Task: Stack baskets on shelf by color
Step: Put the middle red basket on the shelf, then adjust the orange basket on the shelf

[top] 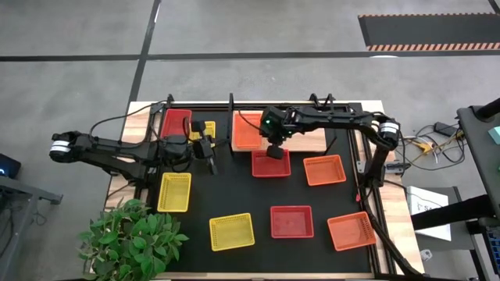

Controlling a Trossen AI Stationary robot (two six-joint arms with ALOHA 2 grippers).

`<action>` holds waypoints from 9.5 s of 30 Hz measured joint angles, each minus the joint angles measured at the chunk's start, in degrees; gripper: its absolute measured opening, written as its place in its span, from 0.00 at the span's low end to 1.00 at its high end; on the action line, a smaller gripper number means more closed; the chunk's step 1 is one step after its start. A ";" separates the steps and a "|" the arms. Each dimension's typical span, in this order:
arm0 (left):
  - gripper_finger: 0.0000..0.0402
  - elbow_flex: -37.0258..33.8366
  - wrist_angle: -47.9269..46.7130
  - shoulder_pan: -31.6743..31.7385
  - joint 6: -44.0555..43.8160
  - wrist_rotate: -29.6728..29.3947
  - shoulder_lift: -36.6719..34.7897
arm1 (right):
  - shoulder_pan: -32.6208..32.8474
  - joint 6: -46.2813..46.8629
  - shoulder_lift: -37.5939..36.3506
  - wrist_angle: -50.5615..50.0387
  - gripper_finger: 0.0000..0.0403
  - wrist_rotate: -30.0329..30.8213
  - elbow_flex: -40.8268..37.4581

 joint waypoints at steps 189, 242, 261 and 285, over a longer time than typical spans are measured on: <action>0.00 -0.33 1.47 -0.02 -3.55 0.01 1.07 | -11.02 8.08 -0.90 -35.75 0.02 0.06 14.70; 0.00 2.21 1.08 -0.02 -9.55 2.98 7.43 | -8.27 8.64 -7.90 -25.32 0.02 0.13 2.81; 0.00 33.85 -44.58 1.43 -10.52 9.26 34.82 | 0.69 6.49 -27.78 -6.20 0.02 0.07 -10.49; 0.00 38.34 -40.06 4.04 -13.56 -3.18 45.20 | 0.91 9.47 -33.12 -3.03 0.02 0.04 -20.55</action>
